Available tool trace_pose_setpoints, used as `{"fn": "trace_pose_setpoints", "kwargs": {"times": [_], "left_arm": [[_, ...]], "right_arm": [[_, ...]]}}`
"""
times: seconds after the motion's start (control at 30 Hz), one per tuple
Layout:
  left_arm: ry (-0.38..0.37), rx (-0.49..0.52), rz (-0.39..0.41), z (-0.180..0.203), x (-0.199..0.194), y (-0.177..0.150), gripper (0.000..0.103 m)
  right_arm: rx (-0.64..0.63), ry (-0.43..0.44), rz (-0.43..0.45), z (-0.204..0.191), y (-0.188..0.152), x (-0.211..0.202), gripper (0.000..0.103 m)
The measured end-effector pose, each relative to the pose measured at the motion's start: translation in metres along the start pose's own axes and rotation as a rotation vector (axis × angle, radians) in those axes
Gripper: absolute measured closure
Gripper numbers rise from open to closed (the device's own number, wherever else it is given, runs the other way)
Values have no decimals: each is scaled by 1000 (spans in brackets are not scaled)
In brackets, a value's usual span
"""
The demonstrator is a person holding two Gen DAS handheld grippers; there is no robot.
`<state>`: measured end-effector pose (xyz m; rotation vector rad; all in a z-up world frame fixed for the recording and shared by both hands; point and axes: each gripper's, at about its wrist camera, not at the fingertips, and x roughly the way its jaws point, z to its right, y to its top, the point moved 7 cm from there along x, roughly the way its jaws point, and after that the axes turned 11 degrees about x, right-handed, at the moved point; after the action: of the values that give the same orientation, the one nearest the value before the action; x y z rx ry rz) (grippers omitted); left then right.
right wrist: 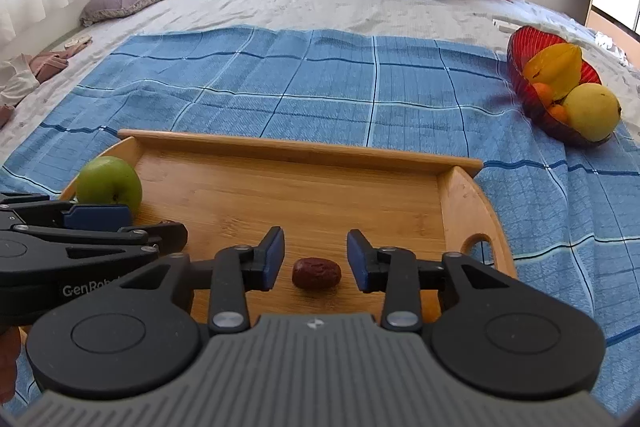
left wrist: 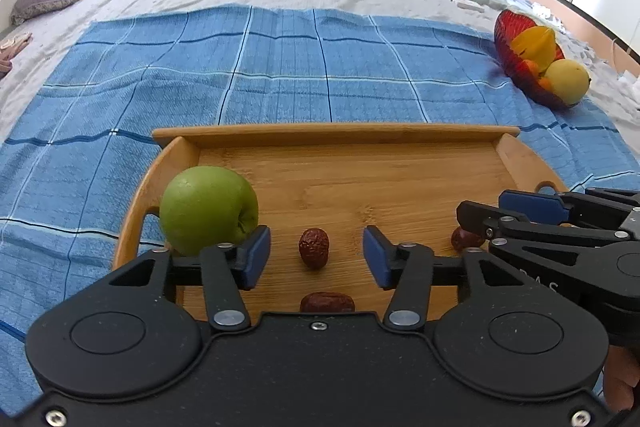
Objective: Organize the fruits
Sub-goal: 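Open the left gripper on the tray while the right gripper releases its date there, then withdraw both open grippers up and away from the tray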
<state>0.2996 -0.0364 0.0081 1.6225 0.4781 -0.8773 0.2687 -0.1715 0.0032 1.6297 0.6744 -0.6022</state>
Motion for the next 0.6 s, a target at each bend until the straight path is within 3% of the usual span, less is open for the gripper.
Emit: {"fn": "trace_pose_setpoints", "kwargs": {"times": [0.37, 0.6], "left_arm": [[17, -13, 69, -8, -28, -6, 27], [23, -6, 115, -8, -44, -12, 18]], "right_arm": [[-23, -11, 77, 0, -2, -24, 29], [-19, -31, 143, 6, -4, -39, 19]]}}
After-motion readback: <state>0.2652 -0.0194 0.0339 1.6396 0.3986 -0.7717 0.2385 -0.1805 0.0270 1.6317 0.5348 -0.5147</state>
